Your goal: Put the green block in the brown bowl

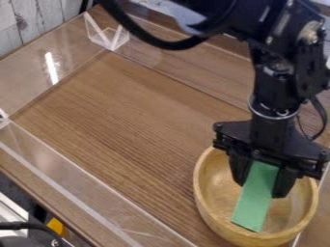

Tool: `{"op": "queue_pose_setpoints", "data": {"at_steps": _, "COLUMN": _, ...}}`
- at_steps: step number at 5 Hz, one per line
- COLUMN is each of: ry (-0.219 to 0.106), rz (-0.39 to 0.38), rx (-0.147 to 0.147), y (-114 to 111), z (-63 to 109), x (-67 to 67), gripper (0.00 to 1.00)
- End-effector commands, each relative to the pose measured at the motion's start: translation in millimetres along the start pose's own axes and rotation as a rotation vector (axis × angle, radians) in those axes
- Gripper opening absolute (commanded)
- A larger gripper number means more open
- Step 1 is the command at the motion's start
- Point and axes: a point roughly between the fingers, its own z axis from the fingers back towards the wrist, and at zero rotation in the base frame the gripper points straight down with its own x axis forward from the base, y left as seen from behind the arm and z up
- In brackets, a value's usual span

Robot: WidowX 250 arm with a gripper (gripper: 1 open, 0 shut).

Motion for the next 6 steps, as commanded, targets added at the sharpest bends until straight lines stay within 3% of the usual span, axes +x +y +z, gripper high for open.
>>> {"op": "queue_pose_setpoints", "data": {"at_steps": 1, "ry": -0.049, "rz": -0.019, "rx": -0.036, "y": 13.2, "z": 8.0, "x": 7.1, "gripper": 0.0}}
{"op": "queue_pose_setpoints", "data": {"at_steps": 2, "ry": -0.054, "rz": -0.066, "rx": -0.043, "y": 29.4, "z": -1.1, "x": 10.9, "gripper": 0.0}}
{"op": "queue_pose_setpoints", "data": {"at_steps": 4, "ry": -0.089, "rz": 0.061, "rx": -0.03, "y": 36.3, "z": -17.1, "x": 23.3, "gripper": 0.0}}
{"op": "queue_pose_setpoints", "data": {"at_steps": 6, "ry": -0.11, "rz": 0.095, "rx": -0.027, "y": 17.2, "z": -3.3, "x": 21.5, "gripper": 0.0}}
